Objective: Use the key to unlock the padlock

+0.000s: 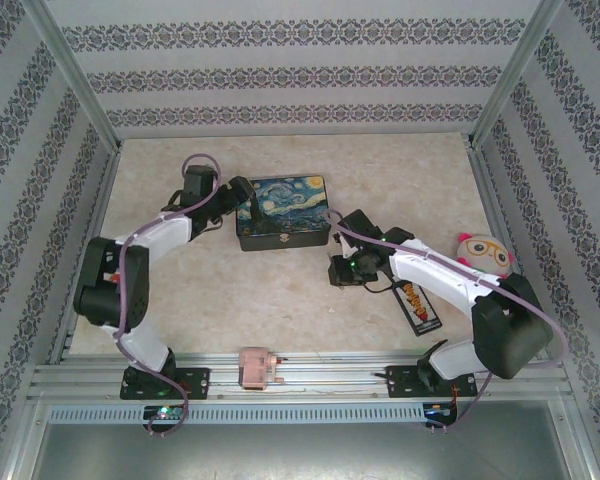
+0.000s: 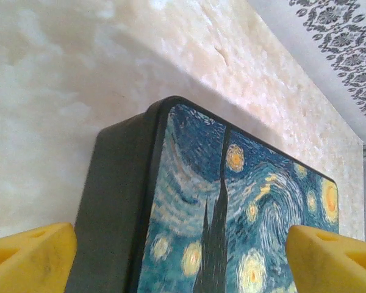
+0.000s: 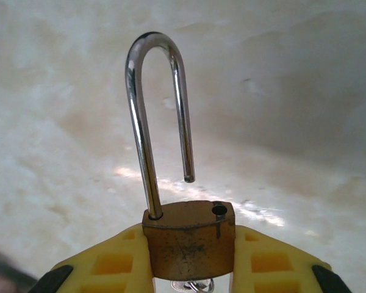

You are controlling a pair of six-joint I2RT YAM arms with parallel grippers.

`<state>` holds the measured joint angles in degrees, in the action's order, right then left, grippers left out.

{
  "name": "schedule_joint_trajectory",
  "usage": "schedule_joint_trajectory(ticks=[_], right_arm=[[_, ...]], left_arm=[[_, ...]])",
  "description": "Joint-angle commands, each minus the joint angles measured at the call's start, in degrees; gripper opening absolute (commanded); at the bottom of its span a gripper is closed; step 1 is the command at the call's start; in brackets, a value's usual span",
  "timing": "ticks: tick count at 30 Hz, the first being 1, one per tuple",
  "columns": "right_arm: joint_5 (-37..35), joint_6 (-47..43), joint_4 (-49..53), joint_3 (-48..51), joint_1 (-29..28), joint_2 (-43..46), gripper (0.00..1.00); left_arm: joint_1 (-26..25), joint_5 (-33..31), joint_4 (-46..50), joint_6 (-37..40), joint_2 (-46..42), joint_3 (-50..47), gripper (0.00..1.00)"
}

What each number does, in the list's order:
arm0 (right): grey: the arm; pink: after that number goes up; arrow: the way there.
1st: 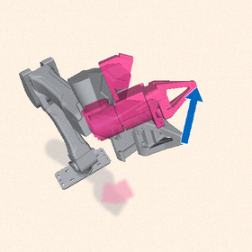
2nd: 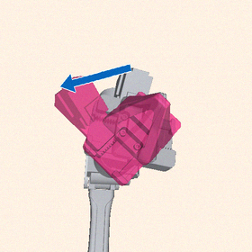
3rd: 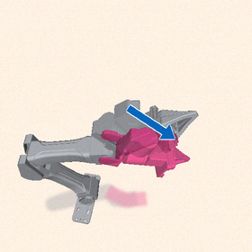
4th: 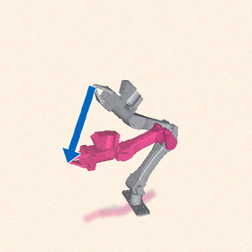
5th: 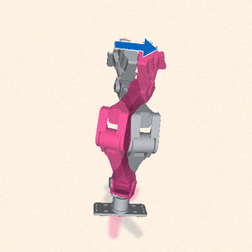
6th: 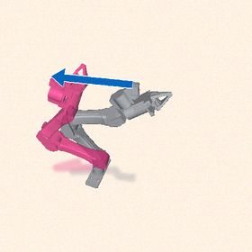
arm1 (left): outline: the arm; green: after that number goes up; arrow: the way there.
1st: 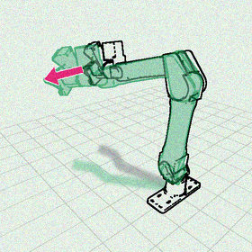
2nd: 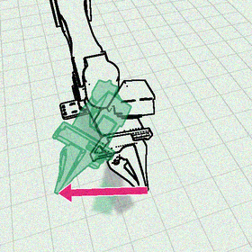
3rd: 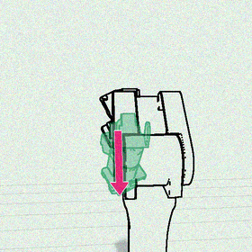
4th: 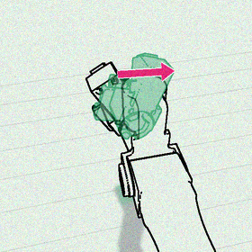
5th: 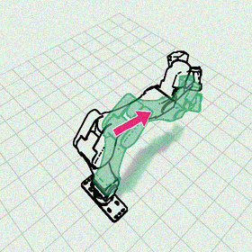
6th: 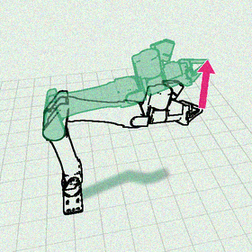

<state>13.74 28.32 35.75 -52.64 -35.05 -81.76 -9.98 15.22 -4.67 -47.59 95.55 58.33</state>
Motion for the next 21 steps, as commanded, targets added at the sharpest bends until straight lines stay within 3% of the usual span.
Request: schedule_joint_trajectory(ticks=[1, 4, 8, 14, 21], right_arm=[[10.94, 0.24, -3.99, -0.6, -0.33, -1.15, 0.0], [14.6, 0.6, -6.06, 0.09, -0.3, -3.1, 0.0], [13.99, 0.27, -6.13, -0.08, -0.36, -6.82, 0.0], [8.3, 0.17, -4.67, -1.14, -0.26, -10.66, 0.0], [2.91, 0.42, -3.44, -1.39, 0.77, -14.8, 0.08]], left_arm=[[0.84, -3.47, -0.09, 0.13, -6.71, -3.44, 0.97], [0.84, -5.76, 0.98, -0.27, -11.23, -6.76, 0.99], [0.85, -7.6, 2.07, -0.95, -15.77, -10.13, 0.99], [0.97, -10.31, 3.86, -1.01, -21.31, -13.77, 0.99], [1.06, -11.51, 4.76, -1.49, -25.09, -17.17, 0.99]])
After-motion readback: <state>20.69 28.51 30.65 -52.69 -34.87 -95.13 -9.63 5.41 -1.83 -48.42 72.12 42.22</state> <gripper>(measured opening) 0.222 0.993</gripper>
